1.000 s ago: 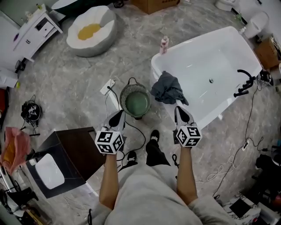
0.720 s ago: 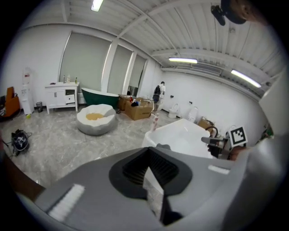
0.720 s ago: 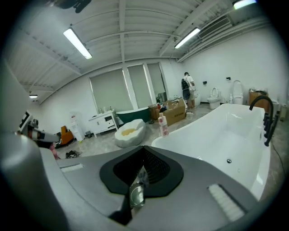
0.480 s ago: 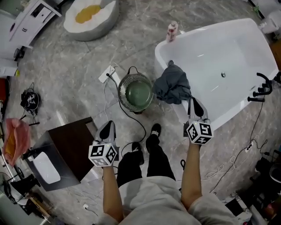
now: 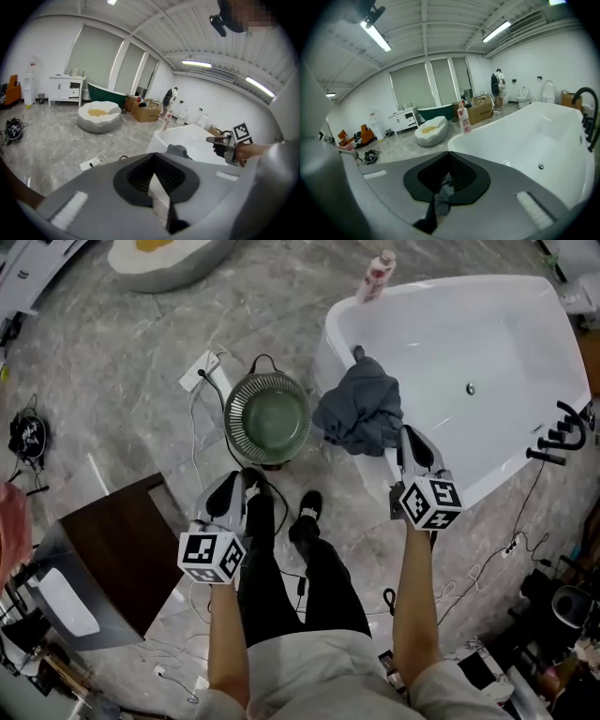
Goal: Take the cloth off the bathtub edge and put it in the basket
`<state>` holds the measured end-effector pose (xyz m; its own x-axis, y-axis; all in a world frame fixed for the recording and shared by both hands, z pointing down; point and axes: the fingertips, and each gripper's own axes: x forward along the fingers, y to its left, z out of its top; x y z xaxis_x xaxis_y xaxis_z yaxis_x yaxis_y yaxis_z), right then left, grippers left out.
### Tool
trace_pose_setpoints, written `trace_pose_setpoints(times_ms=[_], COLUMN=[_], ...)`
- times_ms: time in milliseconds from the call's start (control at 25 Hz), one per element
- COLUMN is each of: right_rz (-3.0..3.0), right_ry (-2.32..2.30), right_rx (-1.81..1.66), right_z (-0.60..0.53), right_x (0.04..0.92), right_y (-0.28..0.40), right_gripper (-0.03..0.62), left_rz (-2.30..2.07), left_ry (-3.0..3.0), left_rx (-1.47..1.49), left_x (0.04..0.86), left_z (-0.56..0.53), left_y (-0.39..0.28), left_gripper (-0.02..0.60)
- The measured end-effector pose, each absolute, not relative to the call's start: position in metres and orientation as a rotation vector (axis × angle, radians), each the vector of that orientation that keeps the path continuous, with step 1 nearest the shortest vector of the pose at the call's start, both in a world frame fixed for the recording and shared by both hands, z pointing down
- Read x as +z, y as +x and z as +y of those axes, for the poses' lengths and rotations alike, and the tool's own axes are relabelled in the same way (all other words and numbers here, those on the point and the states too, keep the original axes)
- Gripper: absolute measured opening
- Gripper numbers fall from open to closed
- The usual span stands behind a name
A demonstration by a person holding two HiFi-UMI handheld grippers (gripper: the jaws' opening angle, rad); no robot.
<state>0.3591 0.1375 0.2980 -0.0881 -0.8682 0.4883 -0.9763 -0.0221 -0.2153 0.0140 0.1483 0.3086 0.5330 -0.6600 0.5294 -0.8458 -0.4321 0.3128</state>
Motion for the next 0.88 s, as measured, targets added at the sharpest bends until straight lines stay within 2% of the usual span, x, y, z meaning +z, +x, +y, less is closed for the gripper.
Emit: trace_pose_setpoints(times_ms=[240,440,560,640,680,840,880], right_rz=[-1.924,-1.871,-1.872,-1.869,-1.870,-1.845,-1.838], right_ry=[1.855,1.794,1.781,1.721,1.682,1.584,1.577], right_rx=[0.709,0.813,0.834,0.842,0.866,1.023,1.056], right_z=[0.136,0.131,0.115,0.104,0.099,0.084,0.078], right_x=[0.340,0.383,0.399,0.415,0.425,0.459,0.466], right_y=[0.366,0.357,0.353,0.349,0.347,0.347,0.349], right_gripper=[0.002,0.075,0.191,0.316,0.349,0.545,0.572], left_rz=[-0.948,-0.697,-0.612,-0.572,-0.554,-0.483,-0.470], left_ry=[2.311,2.373,2.408,2.424,2.432,2.452,2.456], left_rx=[0.501,0.538,0.543,0.541,0.541,0.545,0.552], left_x=[0.351,0.379,0.388,0.392,0.393,0.389,0.388], left_z=[0.147,0.149,0.134,0.122,0.116,0.101,0.097], left_y=[0.069,0.111,0.120,0.122,0.122,0.113,0.108], left_gripper=[0.057,0.057,0.057,0.057,0.057,0.057,0.057])
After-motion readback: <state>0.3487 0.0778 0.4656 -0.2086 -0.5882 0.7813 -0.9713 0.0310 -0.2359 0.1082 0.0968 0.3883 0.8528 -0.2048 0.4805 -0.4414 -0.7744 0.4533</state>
